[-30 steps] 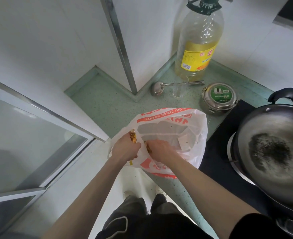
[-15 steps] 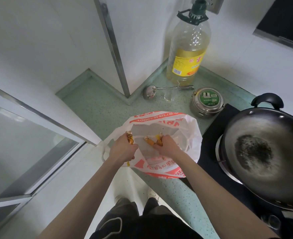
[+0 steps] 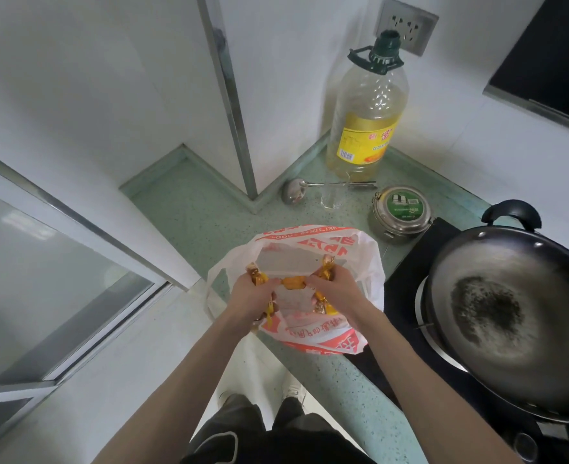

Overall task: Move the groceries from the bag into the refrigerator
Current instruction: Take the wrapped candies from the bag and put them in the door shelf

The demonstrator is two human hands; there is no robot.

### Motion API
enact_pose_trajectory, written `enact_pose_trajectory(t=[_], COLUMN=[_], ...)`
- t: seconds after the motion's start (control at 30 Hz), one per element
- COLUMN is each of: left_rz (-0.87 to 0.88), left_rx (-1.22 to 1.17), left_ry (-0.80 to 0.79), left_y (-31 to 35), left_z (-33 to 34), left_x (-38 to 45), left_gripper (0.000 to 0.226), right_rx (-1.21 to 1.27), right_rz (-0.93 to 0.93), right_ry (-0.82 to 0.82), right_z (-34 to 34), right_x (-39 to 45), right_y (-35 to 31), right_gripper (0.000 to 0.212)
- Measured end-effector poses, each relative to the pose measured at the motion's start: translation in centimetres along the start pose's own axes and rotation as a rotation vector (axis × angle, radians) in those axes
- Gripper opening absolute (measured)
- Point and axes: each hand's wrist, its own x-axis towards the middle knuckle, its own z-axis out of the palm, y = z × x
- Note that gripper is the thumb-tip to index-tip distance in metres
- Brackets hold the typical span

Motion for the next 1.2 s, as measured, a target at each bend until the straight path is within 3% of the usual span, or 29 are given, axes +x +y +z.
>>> enact_pose_trajectory(t=[0.17, 0.3, 0.57, 0.67, 0.87, 1.2], left_rz=[0.021, 0.106, 0.269, 0.258, 0.220, 0.246], left_rx=[-0.123, -0.165, -0.226, -0.279, -0.452, -0.727], left_ry=[0.085, 0.148, 0.068, 0.105, 0.115, 0.054], left_y=[0.2, 0.5, -0.3, -1.3, -4.9, -10.3], left_z=[0.5, 0.7, 0.9, -0.1, -2.4, -6.2], left_x=[-0.9, -1.7, -5.8, -7.2, -11.9, -23.3], left_gripper=[0.022, 0.022, 0.013, 0.013, 0.022, 0.012], right_rx=[0.001, -0.033, -0.054, 0.075, 0.412, 0.677], right_rz=[-0.004, 0.001, -0.059, -0.034, 0.109, 0.137], right_ry=[-0.111, -0.125, -0.156, -0.138, -0.101, -0.284], right_z=[-0.9, -1.0, 1.3, 1.8, 3.4, 8.3], right_x=[-1.8, -3.1, -6.0, -7.2, -11.4, -21.5], right_y=[-1.6, -2.6, -4.4, -3.9, -3.2, -4.6], right_gripper=[0.018, 0.028, 0.022, 0.015, 0.027, 0.024])
